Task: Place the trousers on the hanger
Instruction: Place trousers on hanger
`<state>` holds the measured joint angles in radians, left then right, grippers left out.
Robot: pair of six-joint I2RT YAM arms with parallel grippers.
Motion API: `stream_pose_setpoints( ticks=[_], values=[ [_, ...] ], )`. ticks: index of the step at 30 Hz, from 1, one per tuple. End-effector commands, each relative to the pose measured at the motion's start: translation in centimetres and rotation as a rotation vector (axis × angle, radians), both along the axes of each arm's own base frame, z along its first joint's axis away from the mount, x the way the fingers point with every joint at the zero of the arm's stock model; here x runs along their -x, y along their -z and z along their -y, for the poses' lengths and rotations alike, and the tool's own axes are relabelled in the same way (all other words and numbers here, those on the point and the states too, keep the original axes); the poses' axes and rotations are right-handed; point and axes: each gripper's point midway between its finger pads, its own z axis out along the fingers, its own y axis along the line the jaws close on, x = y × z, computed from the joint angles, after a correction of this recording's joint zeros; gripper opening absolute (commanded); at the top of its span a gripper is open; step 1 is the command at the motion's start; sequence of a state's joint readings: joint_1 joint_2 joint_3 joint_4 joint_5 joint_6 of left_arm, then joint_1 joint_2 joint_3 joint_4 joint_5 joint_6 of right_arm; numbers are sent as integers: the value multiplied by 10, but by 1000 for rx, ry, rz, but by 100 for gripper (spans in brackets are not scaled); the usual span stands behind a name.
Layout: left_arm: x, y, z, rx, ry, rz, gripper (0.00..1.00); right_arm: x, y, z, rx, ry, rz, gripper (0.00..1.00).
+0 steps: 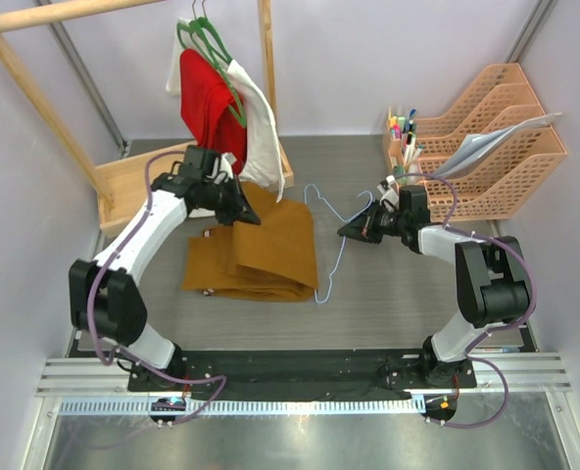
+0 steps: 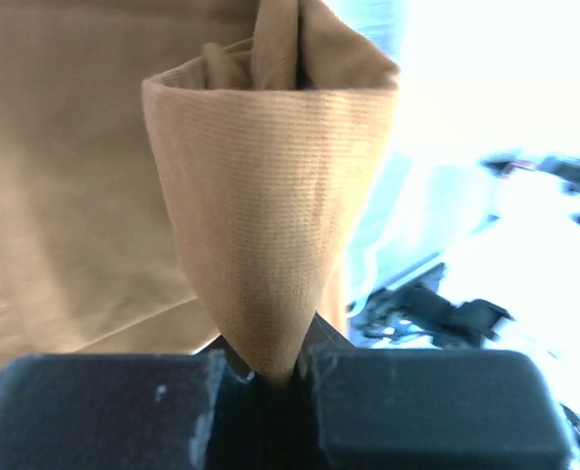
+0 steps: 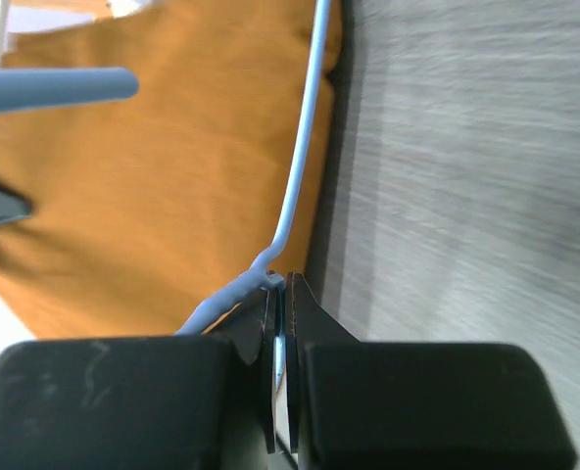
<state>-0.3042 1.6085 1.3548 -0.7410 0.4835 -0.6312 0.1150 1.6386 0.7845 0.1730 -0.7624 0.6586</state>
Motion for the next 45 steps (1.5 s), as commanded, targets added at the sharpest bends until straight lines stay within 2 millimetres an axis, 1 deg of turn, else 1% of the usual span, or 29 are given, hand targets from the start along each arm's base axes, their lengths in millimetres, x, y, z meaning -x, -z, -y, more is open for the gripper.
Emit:
stream_pose_setpoints(
  ticks=[1,3,6,7,10,11,13,14,15,16,17,20,21,24,25,27,28,29,31,32,33,34,36,38,39,40,43,44,45],
  values=[
    [9,-70,-13,142,1,101,0,2,25,12,74,40,-49,1],
    [10,-85,-21,165,-20,129,0,0,26,12,74,44,-53,1],
    [13,-95,-37,163,-60,134,0,-2,28,12,75,48,-58,1],
    [14,-94,-43,161,-77,124,0,-3,27,12,74,48,-56,1],
    [19,-76,-72,83,-150,71,0,-4,25,11,71,50,-52,1],
    [24,-58,-91,-3,-203,20,0,-3,25,10,67,48,-53,1],
    [36,-25,-109,-107,-209,-64,0,-4,24,8,58,50,-52,1],
    [44,-10,-115,-148,-212,-109,0,-5,25,8,53,49,-55,1],
    [56,15,-124,-210,-218,-176,0,-5,24,7,45,49,-55,1],
    [61,30,-127,-234,-209,-209,0,-6,24,6,43,48,-56,1],
    [73,48,-130,-256,-198,-262,0,-6,25,6,42,45,-60,1],
    [79,84,-144,-350,-191,-324,0,-6,26,6,48,40,-56,1],
    [75,91,-151,-391,-198,-321,0,-6,27,6,49,38,-57,1],
    [62,111,-164,-469,-188,-305,17,-3,30,6,55,25,-59,1],
    [56,119,-167,-493,-174,-304,26,-2,30,5,52,20,-60,1],
    [45,120,-172,-513,-134,-254,34,-2,29,5,49,14,-58,1],
    [36,117,-169,-489,-116,-211,39,-2,29,4,49,6,-52,1],
    [26,102,-164,-463,-96,-141,51,-2,27,3,46,-2,-47,1],
    [13,80,-159,-436,-31,-26,64,-2,25,1,38,-12,-42,1],
    [7,62,-153,-408,-12,35,84,-1,23,0,34,-19,-40,1],
    [7,44,-154,-417,22,112,93,0,23,-1,33,-24,-39,1],
    [12,35,-154,-412,43,133,98,0,23,-2,32,-29,-34,1],
    [23,3,-135,-298,137,223,100,1,21,-6,28,-38,-26,1],
    [46,-15,-119,-218,328,310,100,0,18,-6,26,-38,-20,1],
    [61,-30,-101,-119,418,361,100,0,17,-6,26,-42,-15,1],
    [82,-29,-95,-124,563,377,100,1,18,-7,27,-45,-14,1],
    [123,-26,-82,-118,802,375,100,2,19,-6,33,-48,-15,1],
    [132,-18,-80,-116,840,357,100,2,20,-5,37,-47,-20,1],
    [137,-8,-77,-182,906,347,100,3,20,-6,37,-49,-20,1]
  ],
)
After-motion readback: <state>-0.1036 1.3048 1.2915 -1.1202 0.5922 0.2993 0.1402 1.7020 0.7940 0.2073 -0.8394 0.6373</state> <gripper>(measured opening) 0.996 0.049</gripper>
